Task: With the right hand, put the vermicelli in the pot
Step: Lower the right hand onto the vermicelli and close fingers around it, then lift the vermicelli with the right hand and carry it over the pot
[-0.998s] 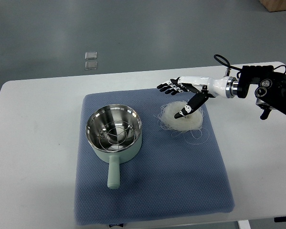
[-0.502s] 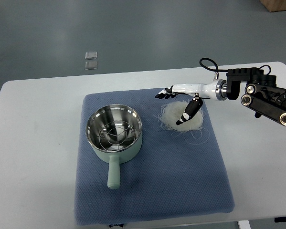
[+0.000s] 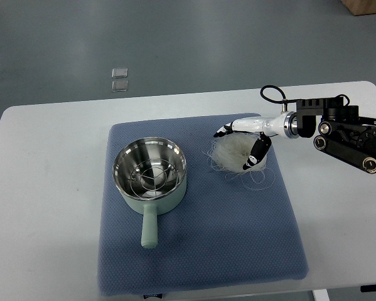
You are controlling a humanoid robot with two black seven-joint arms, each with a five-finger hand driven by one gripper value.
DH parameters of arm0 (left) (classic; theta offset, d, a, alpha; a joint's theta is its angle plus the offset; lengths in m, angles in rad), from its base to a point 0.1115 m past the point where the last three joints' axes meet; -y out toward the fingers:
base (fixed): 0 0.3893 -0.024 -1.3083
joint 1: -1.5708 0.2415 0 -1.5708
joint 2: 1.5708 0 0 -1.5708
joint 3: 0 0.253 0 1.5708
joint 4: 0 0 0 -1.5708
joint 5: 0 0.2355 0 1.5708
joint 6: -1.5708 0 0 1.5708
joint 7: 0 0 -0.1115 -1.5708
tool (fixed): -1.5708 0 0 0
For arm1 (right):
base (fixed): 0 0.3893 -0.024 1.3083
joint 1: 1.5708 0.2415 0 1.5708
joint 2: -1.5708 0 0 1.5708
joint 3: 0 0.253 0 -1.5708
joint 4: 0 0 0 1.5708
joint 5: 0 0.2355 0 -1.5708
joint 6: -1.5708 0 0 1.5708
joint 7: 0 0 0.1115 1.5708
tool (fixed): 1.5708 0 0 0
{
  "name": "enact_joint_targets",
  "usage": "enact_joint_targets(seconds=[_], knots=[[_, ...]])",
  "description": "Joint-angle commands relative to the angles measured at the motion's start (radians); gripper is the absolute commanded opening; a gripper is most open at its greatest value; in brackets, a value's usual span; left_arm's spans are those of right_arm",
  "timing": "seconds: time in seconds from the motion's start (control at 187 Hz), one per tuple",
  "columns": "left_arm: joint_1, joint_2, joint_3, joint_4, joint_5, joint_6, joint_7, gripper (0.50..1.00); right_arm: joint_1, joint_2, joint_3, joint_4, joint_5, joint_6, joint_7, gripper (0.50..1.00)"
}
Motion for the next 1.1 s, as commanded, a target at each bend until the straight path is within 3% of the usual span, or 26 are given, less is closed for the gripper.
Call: enact_joint_targets(seconds=[0.0,0.203,0.389,0.544,0.598,0.704,0.806,0.832,1.094], knots=[[0.000,0.000,0.000,0.001,0.000,0.000,0.000,1.000,-0.001,0.003,-0.001,-0.005,0.000,-0.001,0.000,0.921],[0.000,0.000,0.000,-0.001,0.000,0.000,0.000,1.000,-0.003,0.003,-0.003,-0.010,-0.002,-0.003,0.001,0.909],[0.000,0.000,0.000,0.000,-0.001,0.000,0.000,1.000,-0.007,0.005,-0.017,-0.010,-0.005,-0.004,0.003,0.836],[0.000,0.000,0.000,0.001,-0.001,0.000,0.000,1.000,-0.009,0.012,-0.020,-0.013,-0.005,-0.023,0.001,0.827],[0.000,0.000,0.000,-0.001,-0.001,0.000,0.000,1.000,-0.010,0.012,-0.020,-0.016,-0.005,-0.023,0.001,0.782],[-0.001,0.000,0.000,-0.001,-0.001,0.000,0.000,1.000,-0.009,0.012,-0.037,-0.019,-0.006,-0.023,0.001,0.588],[0.000,0.000,0.000,0.001,-0.001,0.000,0.000,1.000,-0.009,0.014,-0.050,-0.033,-0.005,-0.024,0.000,0.537],[0.000,0.000,0.000,0.001,0.000,0.000,0.000,1.000,-0.009,0.016,-0.052,-0.034,-0.005,-0.023,0.000,0.500],[0.000,0.000,0.000,0.000,-0.001,0.000,0.000,1.000,-0.004,0.034,-0.034,-0.036,0.011,-0.036,0.004,0.500]])
